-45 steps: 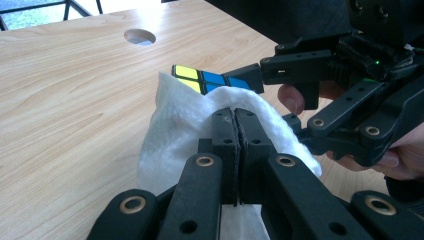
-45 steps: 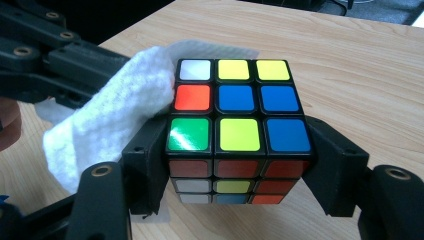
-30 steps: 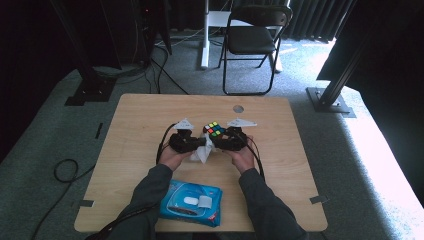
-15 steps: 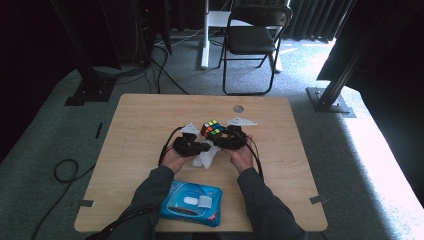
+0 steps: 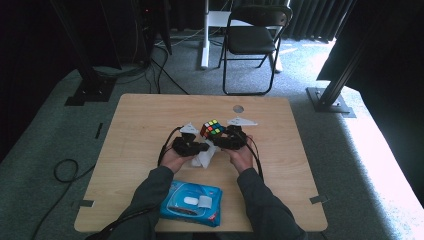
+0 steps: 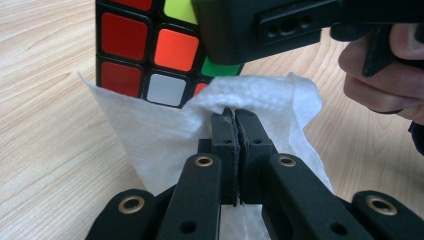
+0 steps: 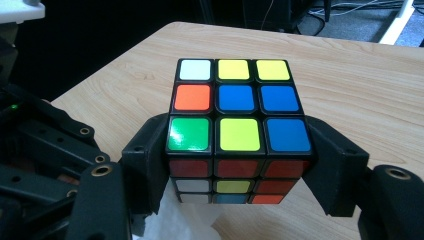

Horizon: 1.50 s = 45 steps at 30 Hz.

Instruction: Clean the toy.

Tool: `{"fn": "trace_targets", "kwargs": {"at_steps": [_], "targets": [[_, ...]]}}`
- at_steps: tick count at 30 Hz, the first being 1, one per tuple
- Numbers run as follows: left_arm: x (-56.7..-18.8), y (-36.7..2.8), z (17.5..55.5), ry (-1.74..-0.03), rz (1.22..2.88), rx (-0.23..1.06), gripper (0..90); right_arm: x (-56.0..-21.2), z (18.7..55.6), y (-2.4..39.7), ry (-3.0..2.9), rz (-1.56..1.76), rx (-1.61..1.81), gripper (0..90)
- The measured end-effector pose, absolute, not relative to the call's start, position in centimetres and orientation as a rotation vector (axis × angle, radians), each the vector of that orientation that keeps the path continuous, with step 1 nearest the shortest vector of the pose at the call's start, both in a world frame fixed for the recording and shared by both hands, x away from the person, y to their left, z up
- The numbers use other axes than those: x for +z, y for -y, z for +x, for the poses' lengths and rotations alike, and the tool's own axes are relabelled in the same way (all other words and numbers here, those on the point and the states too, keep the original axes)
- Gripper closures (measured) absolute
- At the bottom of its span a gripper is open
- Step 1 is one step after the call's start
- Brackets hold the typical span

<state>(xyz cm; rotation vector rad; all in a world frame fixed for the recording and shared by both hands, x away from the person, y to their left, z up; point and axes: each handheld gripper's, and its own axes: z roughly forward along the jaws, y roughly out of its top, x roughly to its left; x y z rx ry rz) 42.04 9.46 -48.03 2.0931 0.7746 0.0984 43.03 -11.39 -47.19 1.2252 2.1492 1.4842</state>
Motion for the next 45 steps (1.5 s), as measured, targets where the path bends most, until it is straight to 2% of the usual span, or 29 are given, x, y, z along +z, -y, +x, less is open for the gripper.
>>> {"fn": "trace_targets", "kwargs": {"at_steps": [25,45], "targets": [[-47.2,-8.6,41.3,-0.706,2.058,0.121,88.1,-47.5,42.8,10.1,-2.177,1.216,1.487,34.3],[-48.1,-8.7,41.9,-0.757,2.079,0.112,88.1,-46.9,42.9,10.2,-2.160,1.224,1.490,34.3]]}}
